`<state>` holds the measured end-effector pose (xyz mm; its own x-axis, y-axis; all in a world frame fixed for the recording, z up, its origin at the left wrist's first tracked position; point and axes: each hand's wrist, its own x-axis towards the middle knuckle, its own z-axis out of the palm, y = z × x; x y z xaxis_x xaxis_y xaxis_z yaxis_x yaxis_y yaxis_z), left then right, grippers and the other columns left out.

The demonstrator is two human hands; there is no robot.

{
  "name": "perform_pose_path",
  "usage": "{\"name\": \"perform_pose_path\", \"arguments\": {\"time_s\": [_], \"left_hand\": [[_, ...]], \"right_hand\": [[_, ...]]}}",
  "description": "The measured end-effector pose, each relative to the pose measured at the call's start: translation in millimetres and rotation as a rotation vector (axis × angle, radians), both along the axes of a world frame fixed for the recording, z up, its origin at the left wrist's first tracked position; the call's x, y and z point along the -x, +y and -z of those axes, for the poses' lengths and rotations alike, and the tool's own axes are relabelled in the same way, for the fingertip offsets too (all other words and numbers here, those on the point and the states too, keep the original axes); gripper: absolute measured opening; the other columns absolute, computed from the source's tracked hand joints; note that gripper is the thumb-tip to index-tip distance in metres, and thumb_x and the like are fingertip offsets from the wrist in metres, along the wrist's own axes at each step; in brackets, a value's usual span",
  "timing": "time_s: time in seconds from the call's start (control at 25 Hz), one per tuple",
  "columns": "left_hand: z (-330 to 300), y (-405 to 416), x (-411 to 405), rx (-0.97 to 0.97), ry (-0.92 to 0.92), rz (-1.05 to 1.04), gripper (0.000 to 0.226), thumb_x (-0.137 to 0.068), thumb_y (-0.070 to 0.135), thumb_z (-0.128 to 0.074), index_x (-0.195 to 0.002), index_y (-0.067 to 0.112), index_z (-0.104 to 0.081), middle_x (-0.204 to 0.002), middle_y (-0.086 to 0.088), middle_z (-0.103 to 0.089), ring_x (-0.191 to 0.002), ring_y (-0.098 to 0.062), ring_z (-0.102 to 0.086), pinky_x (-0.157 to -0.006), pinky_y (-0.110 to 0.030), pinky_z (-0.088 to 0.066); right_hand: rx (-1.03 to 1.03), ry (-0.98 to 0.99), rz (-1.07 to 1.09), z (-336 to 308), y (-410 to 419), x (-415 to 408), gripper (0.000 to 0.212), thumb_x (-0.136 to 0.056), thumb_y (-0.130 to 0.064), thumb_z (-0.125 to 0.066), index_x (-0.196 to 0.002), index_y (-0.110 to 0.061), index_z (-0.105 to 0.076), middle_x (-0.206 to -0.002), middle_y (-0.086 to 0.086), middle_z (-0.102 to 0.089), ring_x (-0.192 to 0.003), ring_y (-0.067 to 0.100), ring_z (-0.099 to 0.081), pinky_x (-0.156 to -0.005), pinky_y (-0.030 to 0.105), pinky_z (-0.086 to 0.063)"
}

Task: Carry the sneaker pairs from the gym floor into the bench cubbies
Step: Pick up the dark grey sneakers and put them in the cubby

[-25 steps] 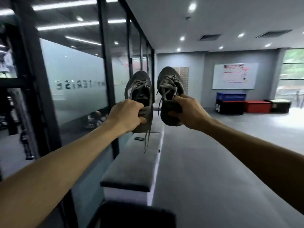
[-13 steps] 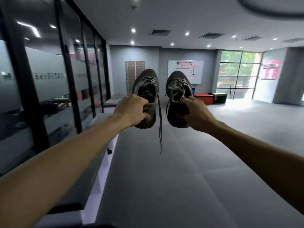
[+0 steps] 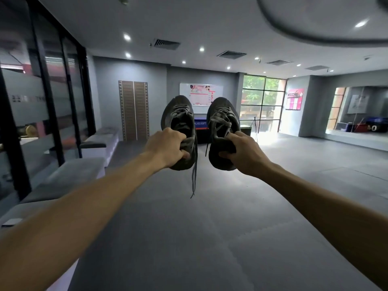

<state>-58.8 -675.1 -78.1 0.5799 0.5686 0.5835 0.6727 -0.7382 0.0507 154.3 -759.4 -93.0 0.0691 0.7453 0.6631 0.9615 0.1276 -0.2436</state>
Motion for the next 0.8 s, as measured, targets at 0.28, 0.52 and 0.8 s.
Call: {"name": "perform_pose_path", "arguments": {"time_s": [0.28,0.52,0.8], "left_hand": [[11.8,148.7,-106.0,-0.025,0.033,-0.092,0.024,-0.078,0.041,-0.072,-0.078,0.022,-0.059,-0.074,0.002,-0.058,-0.073,-0.021,-0.058,-0.070,-0.036,-0.051],[0.4,284.2,-190.3,-0.003,-0.010,-0.230,0.024,-0.077,0.040,-0.073,-0.085,0.019,-0.064,-0.083,-0.004,-0.065,-0.080,-0.026,-0.062,-0.074,-0.039,-0.052],[-6.9,407.6,-160.7,-0.068,0.009,-0.517,0.025,-0.075,0.041,-0.074,-0.083,0.019,-0.065,-0.080,-0.004,-0.064,-0.080,-0.028,-0.061,-0.063,-0.032,-0.043]], "right_hand": [[0.005,0.028,0.000,10.0,148.4,-115.1,0.031,-0.079,-0.022,-0.072,-0.105,-0.011,-0.060,-0.096,0.004,-0.053,-0.087,0.030,-0.054,-0.078,0.042,-0.048],[0.047,-0.005,-0.161,-6.8,314.7,-186.9,0.032,-0.080,-0.021,-0.072,-0.108,-0.013,-0.059,-0.102,0.002,-0.053,-0.091,0.026,-0.056,-0.080,0.041,-0.050],[0.048,-0.009,-0.405,-14.4,500.1,-162.8,0.029,-0.079,-0.020,-0.072,-0.105,-0.018,-0.059,-0.099,-0.004,-0.050,-0.091,0.021,-0.055,-0.081,0.036,-0.049]]}}
